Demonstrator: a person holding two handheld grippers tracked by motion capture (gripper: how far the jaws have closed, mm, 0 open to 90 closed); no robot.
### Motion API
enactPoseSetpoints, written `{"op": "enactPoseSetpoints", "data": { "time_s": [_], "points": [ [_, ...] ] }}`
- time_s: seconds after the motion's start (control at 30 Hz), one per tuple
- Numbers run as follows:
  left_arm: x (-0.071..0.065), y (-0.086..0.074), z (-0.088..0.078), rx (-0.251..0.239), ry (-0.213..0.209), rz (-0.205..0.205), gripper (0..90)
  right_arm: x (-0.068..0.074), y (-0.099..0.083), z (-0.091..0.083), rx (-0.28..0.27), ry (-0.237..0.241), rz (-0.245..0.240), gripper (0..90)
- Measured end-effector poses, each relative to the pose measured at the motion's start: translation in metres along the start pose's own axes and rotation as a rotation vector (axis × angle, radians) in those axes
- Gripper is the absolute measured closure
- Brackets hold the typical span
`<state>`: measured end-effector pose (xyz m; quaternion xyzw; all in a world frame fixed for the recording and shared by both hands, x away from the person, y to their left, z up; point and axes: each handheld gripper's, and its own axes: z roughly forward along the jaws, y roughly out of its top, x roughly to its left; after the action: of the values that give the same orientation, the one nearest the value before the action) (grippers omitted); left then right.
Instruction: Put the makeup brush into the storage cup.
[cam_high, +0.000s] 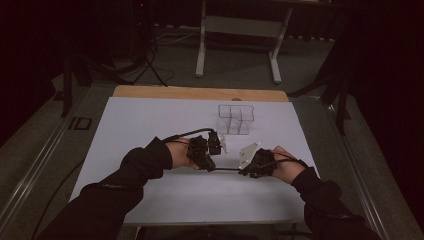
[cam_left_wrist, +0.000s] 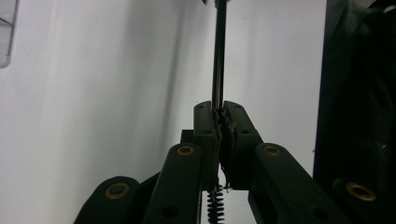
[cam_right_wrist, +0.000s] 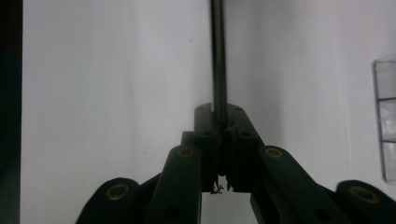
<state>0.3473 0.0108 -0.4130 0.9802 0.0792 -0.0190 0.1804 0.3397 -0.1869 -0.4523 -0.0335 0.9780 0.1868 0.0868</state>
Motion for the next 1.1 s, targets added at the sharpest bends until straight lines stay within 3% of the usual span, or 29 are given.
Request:
{"op": "enactPoseSetpoints", "data": {
  "time_s": [0.13,0.17,0.2,0.27,0.3,0.33,0.47,0.67,0.7,0.73,0.97,1.1],
  "points": [
    [0.002,-0.003,0.001,-0.038,-0.002,-0.030,81.9,0.002,-0.001,0.001,-0.006,0.011,-0.022,85.6],
    [0.003,-0.003,0.001,-0.044,0.001,-0.036,72.5,0.003,-0.002,0.001,-0.018,0.021,-0.025,85.5],
    [0.004,-0.004,0.000,-0.065,0.001,-0.028,67.8,0.004,-0.002,0.001,-0.014,0.026,-0.022,85.6],
    [0.004,-0.007,-0.005,-0.122,-0.007,-0.050,61.2,0.005,-0.003,0.002,-0.015,0.040,-0.020,85.5],
    [0.004,-0.007,-0.005,-0.122,-0.007,-0.050,57.3,0.005,-0.003,0.002,-0.015,0.040,-0.020,85.5],
    [0.004,-0.010,-0.008,-0.157,0.000,-0.048,57.3,0.005,-0.004,0.001,-0.018,0.042,-0.015,85.5],
    [0.005,-0.021,-0.018,-0.273,-0.026,-0.080,41.7,0.005,-0.013,-0.006,-0.071,0.029,0.026,85.5],
    [0.010,-0.045,-0.032,-0.448,-0.025,-0.127,38.7,0.007,-0.023,-0.008,-0.093,0.018,0.049,85.5],
    [0.010,-0.045,-0.032,-0.448,-0.025,-0.127,38.7,0.008,-0.024,-0.009,-0.100,0.020,0.051,85.5],
    [0.009,-0.053,-0.034,-0.496,-0.029,-0.129,38.7,0.008,-0.024,-0.009,-0.100,0.020,0.051,85.5],
    [0.008,-0.075,-0.043,-0.602,0.004,-0.167,31.0,0.009,-0.032,-0.011,-0.153,0.005,0.086,85.5],
    [0.005,-0.090,-0.049,-0.671,0.030,-0.179,27.0,0.008,-0.036,-0.013,-0.200,-0.015,0.137,85.6]
  ]
}}
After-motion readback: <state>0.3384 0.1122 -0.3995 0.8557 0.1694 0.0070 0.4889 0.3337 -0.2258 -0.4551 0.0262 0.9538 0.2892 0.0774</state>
